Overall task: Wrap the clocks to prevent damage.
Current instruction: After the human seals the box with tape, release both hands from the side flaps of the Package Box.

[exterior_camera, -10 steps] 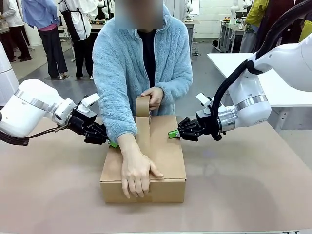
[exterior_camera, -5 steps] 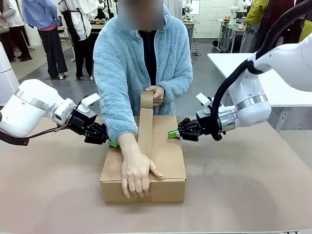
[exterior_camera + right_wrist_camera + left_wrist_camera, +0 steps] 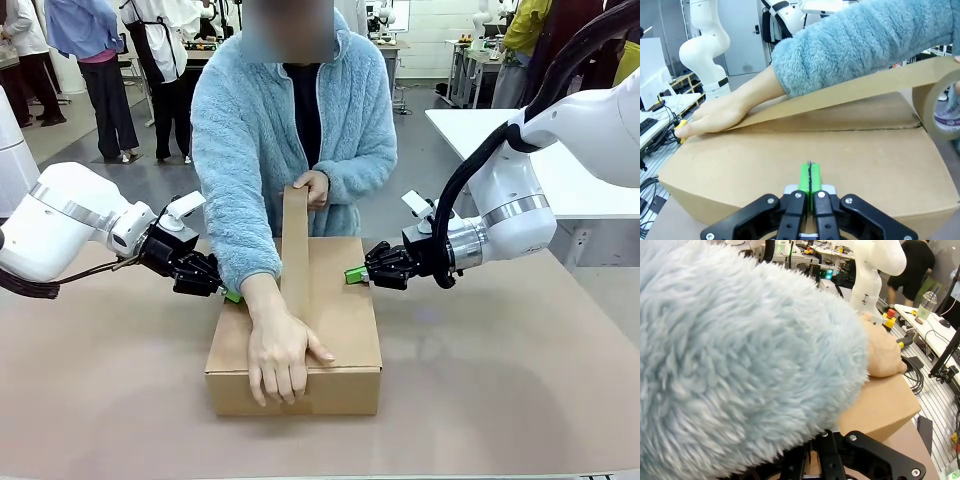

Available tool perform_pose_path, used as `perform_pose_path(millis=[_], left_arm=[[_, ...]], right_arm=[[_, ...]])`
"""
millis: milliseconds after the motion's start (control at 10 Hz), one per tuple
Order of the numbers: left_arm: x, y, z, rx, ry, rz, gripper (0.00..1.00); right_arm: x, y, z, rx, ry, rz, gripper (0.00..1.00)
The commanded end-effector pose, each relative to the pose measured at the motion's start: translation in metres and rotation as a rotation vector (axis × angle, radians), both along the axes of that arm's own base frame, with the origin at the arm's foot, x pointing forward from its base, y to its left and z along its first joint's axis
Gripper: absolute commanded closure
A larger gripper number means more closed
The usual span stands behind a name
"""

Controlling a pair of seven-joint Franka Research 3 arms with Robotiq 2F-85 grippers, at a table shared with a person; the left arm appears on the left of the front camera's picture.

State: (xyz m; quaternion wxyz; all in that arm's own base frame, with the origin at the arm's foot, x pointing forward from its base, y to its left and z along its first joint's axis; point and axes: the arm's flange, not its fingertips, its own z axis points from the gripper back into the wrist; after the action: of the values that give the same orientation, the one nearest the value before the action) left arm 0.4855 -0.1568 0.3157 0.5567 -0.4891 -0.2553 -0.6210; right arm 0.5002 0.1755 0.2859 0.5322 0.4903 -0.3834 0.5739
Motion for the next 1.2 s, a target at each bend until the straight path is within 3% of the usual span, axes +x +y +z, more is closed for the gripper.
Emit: perform_pose_path(millis=[0, 1100], left_arm=[[0.0009, -0.0014, -0.003, 0.004, -0.004, 0.013, 1.0], [0.0009, -0.0014, -0.003, 0.004, -0.004, 0.013, 1.0]], right_arm=[[-0.0019, 0.0015, -0.003, -0.003, 0.006, -0.012, 0.99], [-0.0019, 0.0015, -0.003, -0.003, 0.006, -0.012, 0.99]])
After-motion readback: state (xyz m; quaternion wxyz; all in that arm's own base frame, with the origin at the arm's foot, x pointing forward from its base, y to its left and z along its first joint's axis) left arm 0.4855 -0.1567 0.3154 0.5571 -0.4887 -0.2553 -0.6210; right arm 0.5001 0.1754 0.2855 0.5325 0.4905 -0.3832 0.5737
